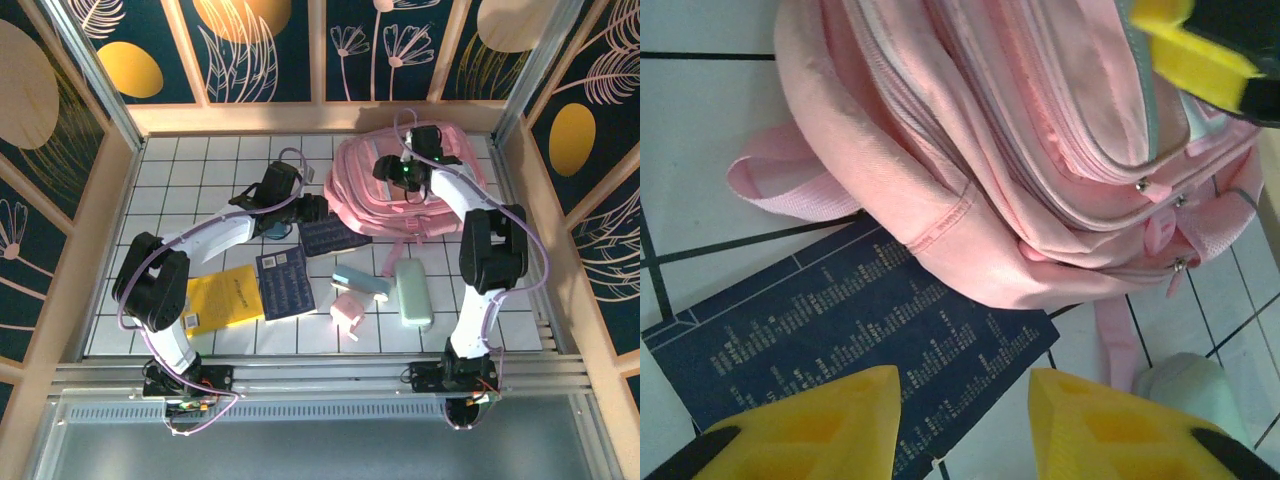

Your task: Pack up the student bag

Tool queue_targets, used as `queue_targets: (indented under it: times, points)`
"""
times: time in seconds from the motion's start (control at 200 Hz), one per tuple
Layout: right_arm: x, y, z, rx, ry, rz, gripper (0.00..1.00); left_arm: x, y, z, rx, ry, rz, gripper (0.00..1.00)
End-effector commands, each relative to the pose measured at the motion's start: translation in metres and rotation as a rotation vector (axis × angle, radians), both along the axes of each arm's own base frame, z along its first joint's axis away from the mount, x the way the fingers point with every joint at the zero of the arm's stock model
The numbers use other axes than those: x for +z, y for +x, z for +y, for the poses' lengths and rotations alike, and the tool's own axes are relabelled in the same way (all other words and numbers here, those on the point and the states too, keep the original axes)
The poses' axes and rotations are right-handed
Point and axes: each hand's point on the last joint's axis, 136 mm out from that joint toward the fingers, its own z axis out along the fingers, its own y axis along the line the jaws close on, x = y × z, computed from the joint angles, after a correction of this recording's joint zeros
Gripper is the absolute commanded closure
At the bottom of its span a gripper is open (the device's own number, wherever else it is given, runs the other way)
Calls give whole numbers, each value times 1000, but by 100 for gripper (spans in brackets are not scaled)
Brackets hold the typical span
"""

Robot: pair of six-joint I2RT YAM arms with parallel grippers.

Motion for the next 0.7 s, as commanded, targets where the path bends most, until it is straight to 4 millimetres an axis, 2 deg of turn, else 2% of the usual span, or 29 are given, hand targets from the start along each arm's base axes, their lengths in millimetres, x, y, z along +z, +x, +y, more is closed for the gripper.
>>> queue_targets:
  times: [0.0, 0.09, 0.14, 0.215, 0.31, 0.34, 0.365, 0.42, 0.551, 0.581, 0.596, 0.696]
  points:
    - [17, -2, 30, 141, 142, -17, 41, 19, -3, -7, -79, 2, -55, 56]
    - [8, -1, 36, 160, 173, 14, 49, 29, -4, -12, -113, -24, -84, 54]
    - [3, -1, 38, 167, 186, 28, 56, 38, -2, -14, -112, -40, -108, 54]
    - [0, -1, 40, 170, 196, 34, 77, 46, 4, -12, -85, -46, -138, 54]
    - [15, -1, 40, 172, 206, -7, 100, 46, 11, -9, -33, -46, -156, 44]
    - [22, 0, 39, 168, 206, -22, 100, 44, 9, -13, -55, -57, -171, 40]
    - [29, 2, 36, 163, 210, -36, 100, 58, 3, -15, -91, -70, -223, 37]
    - [45, 3, 34, 166, 226, -62, 100, 59, 1, -17, -130, 5, -305, 37]
    - [83, 4, 26, 167, 258, -104, 100, 58, 7, -17, -171, 101, -355, 39]
    - [92, 3, 23, 166, 262, -117, 100, 64, 5, -21, -209, 106, -367, 41]
    - [96, 3, 22, 165, 263, -123, 100, 53, 6, -24, -235, 121, -350, 42]
    - [125, -3, 14, 158, 313, -162, 100, 48, 4, -35, -325, 135, -347, 51]
